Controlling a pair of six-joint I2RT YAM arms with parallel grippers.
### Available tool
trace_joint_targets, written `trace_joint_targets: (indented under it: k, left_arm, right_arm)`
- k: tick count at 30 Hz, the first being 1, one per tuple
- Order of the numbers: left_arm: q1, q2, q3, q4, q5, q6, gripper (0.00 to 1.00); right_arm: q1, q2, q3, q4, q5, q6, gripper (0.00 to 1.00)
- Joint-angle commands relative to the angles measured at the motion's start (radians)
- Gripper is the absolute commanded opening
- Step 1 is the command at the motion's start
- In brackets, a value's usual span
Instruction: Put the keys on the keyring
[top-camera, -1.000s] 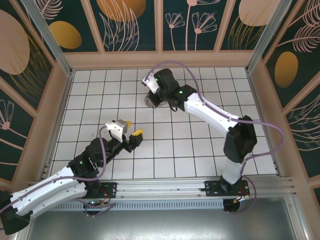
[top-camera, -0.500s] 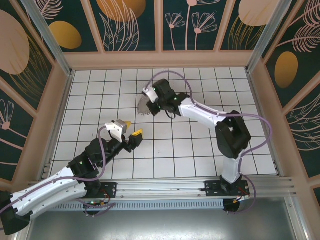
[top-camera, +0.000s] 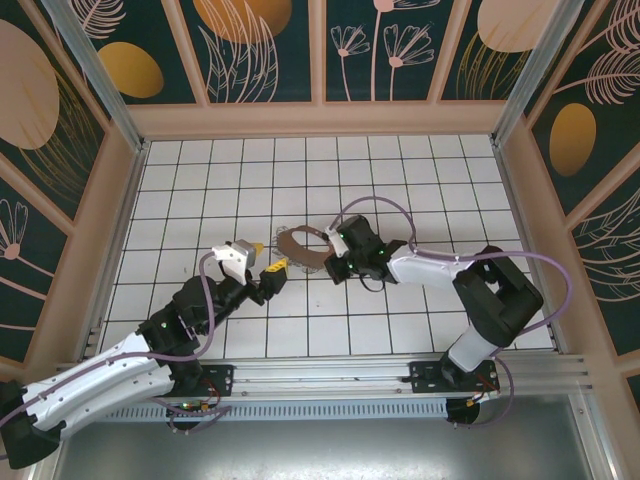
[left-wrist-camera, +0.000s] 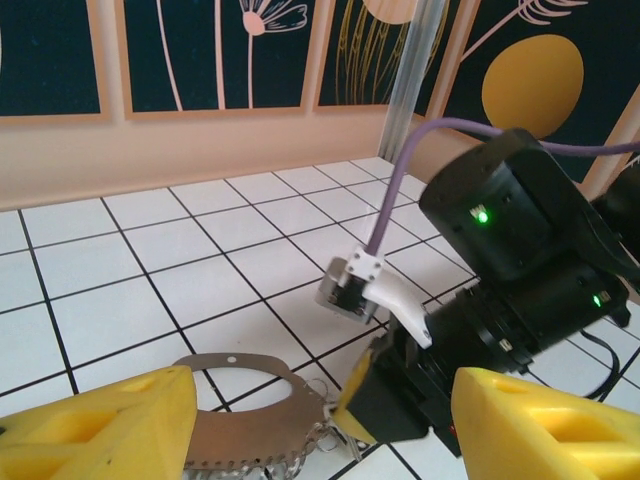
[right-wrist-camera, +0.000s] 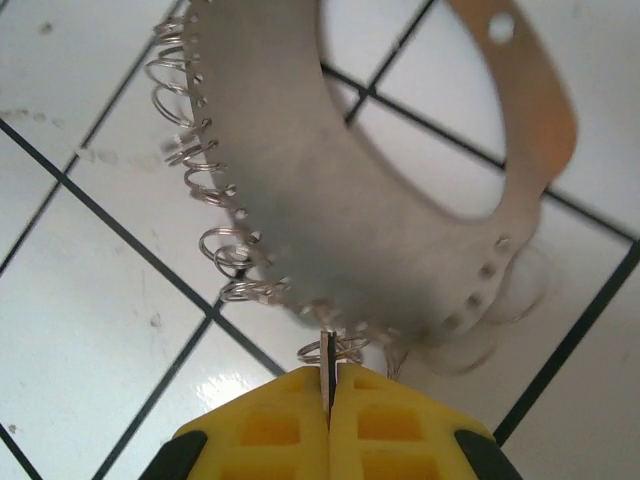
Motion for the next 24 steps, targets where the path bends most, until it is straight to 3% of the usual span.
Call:
trace_joint_targets:
  k: [1,11,17,18,19,23,24]
  left_arm:
    - [-0.004,-0.004,-0.007,0.042,0.013,-0.021,0.68]
    - [-0.005,-0.001,-0.007,0.032,0.018,-0.031,0.71]
    - [-0.004,0.028,0.004,0.018,0.014,-0.033,0.74]
    - [-0.004,0.041,0.016,0.006,0.009,-0.036,0.90]
    - [-0.004,0.056,0.029,-0.007,0.001,-0.037,0.99]
    - [-0.004,0.090,0.069,-0.038,-0.020,-0.049,0.99]
    - [-0.004,0.093,0.077,-0.040,-0.032,-0.047,0.99]
  right_arm:
    - [0.007,-0.041,-0.047,0.082,-0.002,0.092,0.00]
    - [0.006,-0.075,-0.162,0.121,0.034,0.164,0.00]
    - [0.021,-0.173,-0.163,0.053,0.131,0.137,0.17]
    - [0.023,-0.204,-0.168,0.037,0.157,0.132,0.22]
    - [0.024,-0.237,-0.173,0.020,0.183,0.128,0.27]
    - [0.022,-0.369,-0.168,-0.049,0.291,0.086,0.43]
    - [0.021,-0.404,-0.158,-0.065,0.315,0.068,0.54]
